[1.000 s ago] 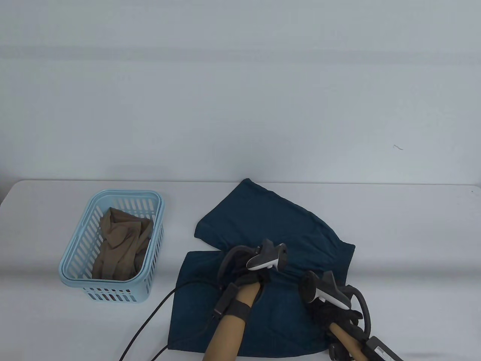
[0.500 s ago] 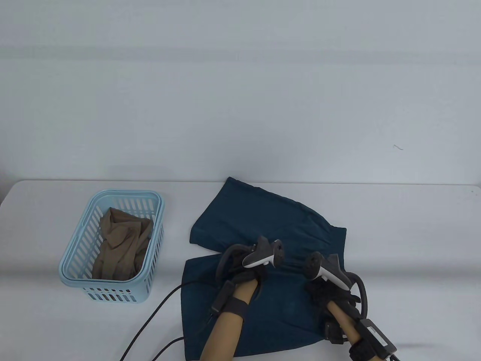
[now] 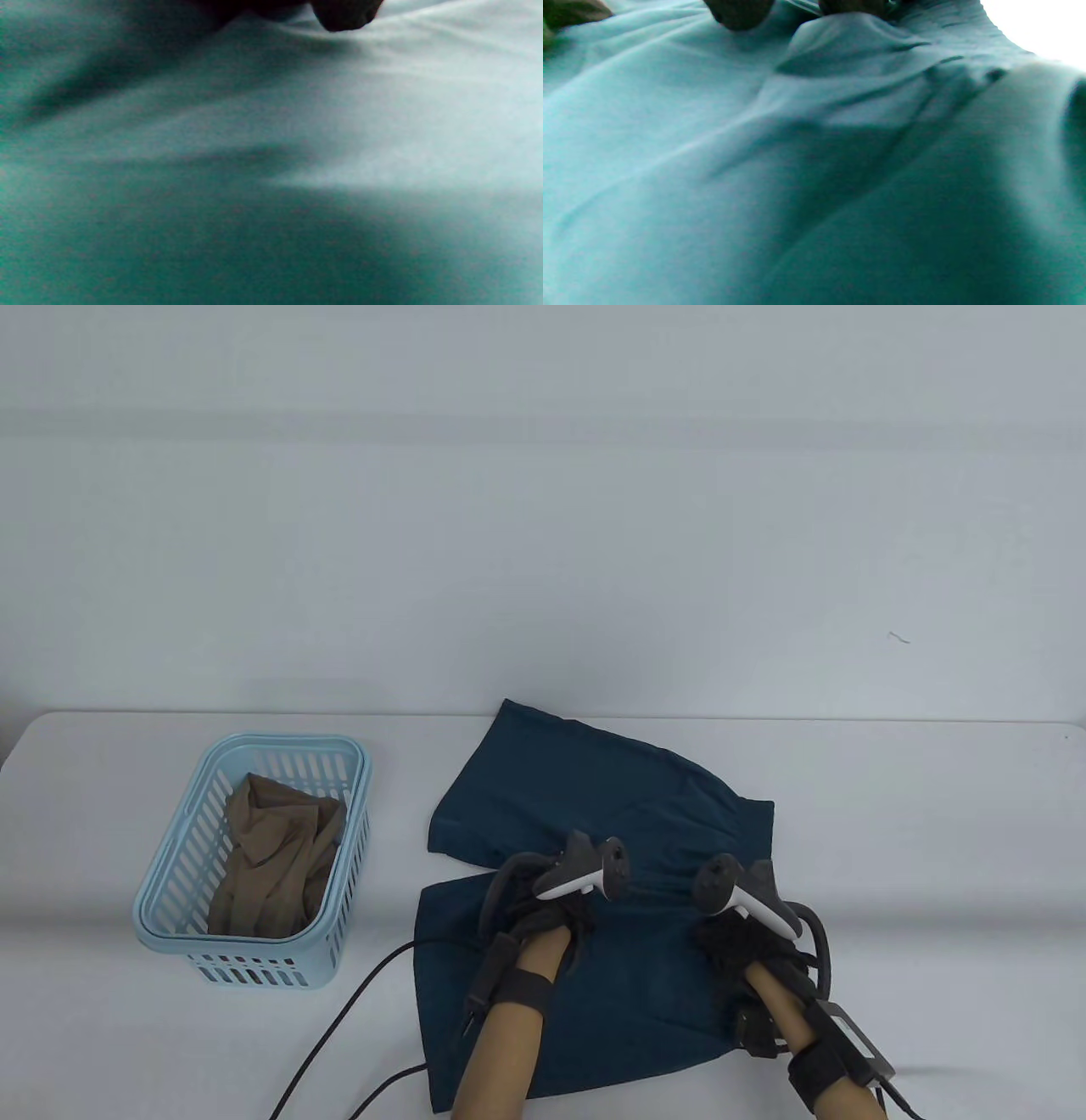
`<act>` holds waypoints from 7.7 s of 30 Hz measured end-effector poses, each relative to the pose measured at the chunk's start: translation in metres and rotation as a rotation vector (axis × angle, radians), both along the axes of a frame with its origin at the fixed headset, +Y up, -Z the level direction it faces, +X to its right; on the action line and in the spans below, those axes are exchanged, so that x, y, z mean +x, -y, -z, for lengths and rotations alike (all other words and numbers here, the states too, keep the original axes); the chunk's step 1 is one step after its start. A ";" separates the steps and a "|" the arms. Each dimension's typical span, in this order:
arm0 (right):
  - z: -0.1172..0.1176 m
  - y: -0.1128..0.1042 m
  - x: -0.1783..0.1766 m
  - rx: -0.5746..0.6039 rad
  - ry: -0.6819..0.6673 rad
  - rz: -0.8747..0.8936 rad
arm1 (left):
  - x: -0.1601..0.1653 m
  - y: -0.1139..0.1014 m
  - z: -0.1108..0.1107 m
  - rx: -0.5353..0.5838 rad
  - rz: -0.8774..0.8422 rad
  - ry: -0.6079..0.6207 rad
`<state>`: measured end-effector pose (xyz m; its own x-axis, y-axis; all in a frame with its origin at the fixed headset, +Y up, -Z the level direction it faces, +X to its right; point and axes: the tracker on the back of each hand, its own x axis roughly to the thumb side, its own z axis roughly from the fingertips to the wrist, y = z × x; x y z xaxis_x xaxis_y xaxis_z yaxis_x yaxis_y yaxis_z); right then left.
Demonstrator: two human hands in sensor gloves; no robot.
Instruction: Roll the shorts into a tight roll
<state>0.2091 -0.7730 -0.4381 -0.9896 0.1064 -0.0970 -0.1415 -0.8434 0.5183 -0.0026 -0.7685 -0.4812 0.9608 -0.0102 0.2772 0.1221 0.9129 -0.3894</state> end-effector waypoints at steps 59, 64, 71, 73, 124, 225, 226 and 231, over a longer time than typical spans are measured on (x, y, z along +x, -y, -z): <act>-0.082 -0.081 0.095 0.380 -0.102 0.350 | -0.165 -0.138 -0.192 0.312 -0.489 0.207; -0.091 -0.100 0.106 0.345 -0.086 0.498 | -0.167 -0.170 -0.209 0.316 -0.532 0.250; -0.099 -0.121 0.116 0.306 -0.110 0.663 | -0.171 -0.203 -0.213 0.298 -0.643 0.260; -0.099 -0.124 0.118 0.300 -0.094 0.695 | -0.172 -0.211 -0.207 0.304 -0.651 0.240; -0.044 -0.041 0.003 0.210 -0.191 0.034 | -0.044 -0.034 -0.096 0.024 -0.208 0.051; -0.071 -0.002 -0.067 -0.149 -0.199 0.429 | -0.001 0.011 0.046 -0.155 0.149 -0.148; -0.071 -0.002 -0.068 -0.149 -0.195 0.429 | -0.002 0.011 0.047 -0.154 0.136 -0.150; -0.071 -0.003 -0.075 -0.129 -0.184 0.412 | -0.006 0.012 0.048 -0.165 0.107 -0.126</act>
